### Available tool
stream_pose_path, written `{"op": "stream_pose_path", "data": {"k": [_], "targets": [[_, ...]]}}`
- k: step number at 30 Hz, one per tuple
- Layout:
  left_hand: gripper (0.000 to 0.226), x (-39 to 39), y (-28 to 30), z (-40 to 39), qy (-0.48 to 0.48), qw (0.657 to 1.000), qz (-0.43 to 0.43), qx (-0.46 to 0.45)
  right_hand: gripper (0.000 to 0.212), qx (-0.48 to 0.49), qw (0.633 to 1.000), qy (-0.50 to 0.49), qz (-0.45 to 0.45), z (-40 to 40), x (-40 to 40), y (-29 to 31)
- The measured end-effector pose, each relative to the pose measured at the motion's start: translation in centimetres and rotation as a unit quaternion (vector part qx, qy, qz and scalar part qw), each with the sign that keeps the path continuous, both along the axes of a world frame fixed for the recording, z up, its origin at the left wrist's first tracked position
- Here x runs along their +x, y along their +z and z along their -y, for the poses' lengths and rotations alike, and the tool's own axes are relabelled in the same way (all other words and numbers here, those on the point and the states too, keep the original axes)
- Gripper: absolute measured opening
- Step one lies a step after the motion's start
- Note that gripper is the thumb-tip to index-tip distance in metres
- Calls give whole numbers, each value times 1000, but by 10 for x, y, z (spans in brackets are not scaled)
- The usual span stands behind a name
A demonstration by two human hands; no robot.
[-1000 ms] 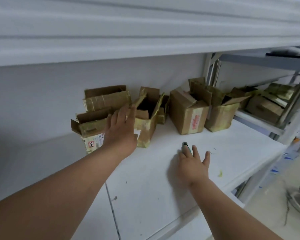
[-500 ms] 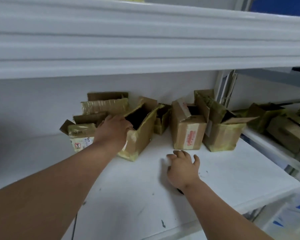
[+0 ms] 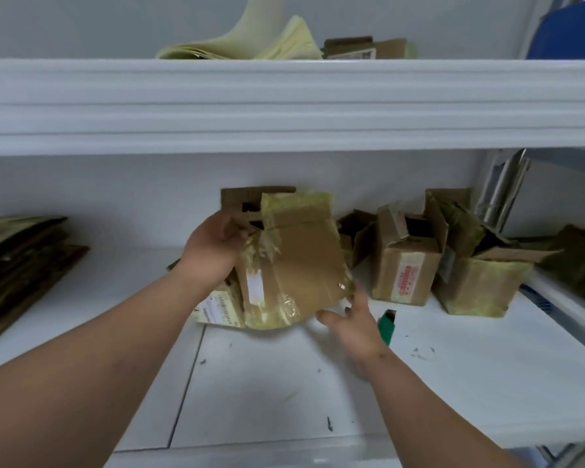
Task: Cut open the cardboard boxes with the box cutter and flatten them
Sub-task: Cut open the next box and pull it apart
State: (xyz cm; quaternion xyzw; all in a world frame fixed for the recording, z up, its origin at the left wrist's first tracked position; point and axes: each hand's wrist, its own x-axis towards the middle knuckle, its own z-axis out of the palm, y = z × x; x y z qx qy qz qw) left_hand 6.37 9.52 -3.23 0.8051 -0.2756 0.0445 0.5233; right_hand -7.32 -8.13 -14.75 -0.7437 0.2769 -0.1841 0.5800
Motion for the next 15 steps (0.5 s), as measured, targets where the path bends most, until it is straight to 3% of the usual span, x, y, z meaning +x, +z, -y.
{"op": "stream_pose_path", "data": {"k": [3,6,7,9,11,13,15], "targets": [[10,-3,-3,-10,-24,997,-62,-38,105,70,997,-21,35,-1,-1,1],[5,0,-10,-15,-29,997,-46,-51,119,66,996,-52,32,-7,-1,-2],[16,6,-15,-17,-11,999,-18,-26,121,56,997,-54,20,-11,-1,-4],[67,21,-29,-26,40,995,24,86,121,43,998,-47,-7,-20,-2,-7],[97,32,-45,-37,54,980,12,191,121,36,998,-40,-18,-29,-4,-13],[92,42,-63,-47,21,962,0,271,112,28,999,-40,-23,-35,-6,-19],[70,47,-79,-54,-5,943,40,331,100,41,998,-51,-11,-39,-8,-22]]}}
